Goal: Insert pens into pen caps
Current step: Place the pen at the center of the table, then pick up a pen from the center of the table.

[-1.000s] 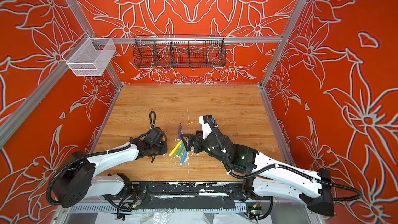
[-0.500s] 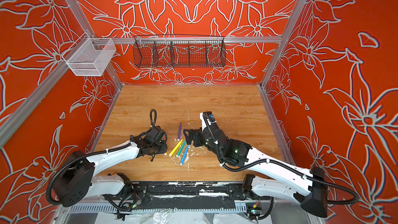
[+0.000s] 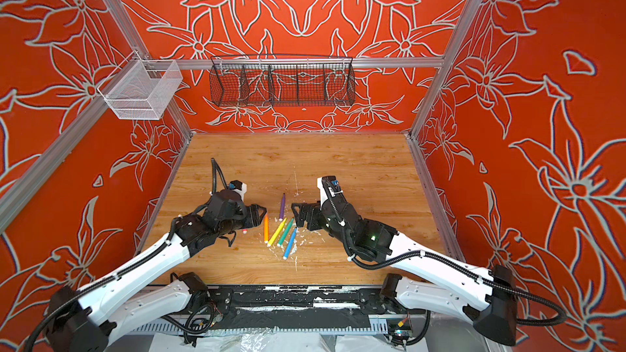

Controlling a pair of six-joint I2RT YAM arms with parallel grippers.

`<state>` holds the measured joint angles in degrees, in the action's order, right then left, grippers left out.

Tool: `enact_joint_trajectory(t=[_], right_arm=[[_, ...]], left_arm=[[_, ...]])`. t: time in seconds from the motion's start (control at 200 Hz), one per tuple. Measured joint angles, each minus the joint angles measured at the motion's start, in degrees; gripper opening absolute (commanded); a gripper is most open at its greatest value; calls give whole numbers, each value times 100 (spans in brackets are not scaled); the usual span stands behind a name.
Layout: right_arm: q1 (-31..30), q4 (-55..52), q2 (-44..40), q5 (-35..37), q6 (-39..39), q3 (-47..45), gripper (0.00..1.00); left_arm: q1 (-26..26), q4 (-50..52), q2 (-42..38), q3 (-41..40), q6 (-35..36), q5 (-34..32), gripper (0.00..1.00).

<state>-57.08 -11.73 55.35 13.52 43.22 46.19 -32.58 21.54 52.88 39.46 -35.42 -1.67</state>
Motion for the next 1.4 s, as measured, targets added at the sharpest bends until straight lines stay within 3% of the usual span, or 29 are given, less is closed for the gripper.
enact_joint_trajectory(t=[0.17, 0.485, 0.871, 1.236, 1.401], right_arm=[[264, -55, -149, 109, -59, -195, 97], [837, -140, 42, 63, -61, -577, 97], [1027, -258, 236, -2, -81, -857, 95], [1051, -258, 238, -140, -83, -903, 92], [1051, -262, 229, -203, -83, -903, 92]], left_arm=[[-20, -258, 50, 28, 79, 365, 58], [-717, -313, 1908, 721, 234, 411, 54], [-767, -299, 3464, 1276, 352, 256, 43], [-741, 94, 4566, 2157, 330, -787, 40], [-688, 229, 4996, 2535, 365, -977, 34]])
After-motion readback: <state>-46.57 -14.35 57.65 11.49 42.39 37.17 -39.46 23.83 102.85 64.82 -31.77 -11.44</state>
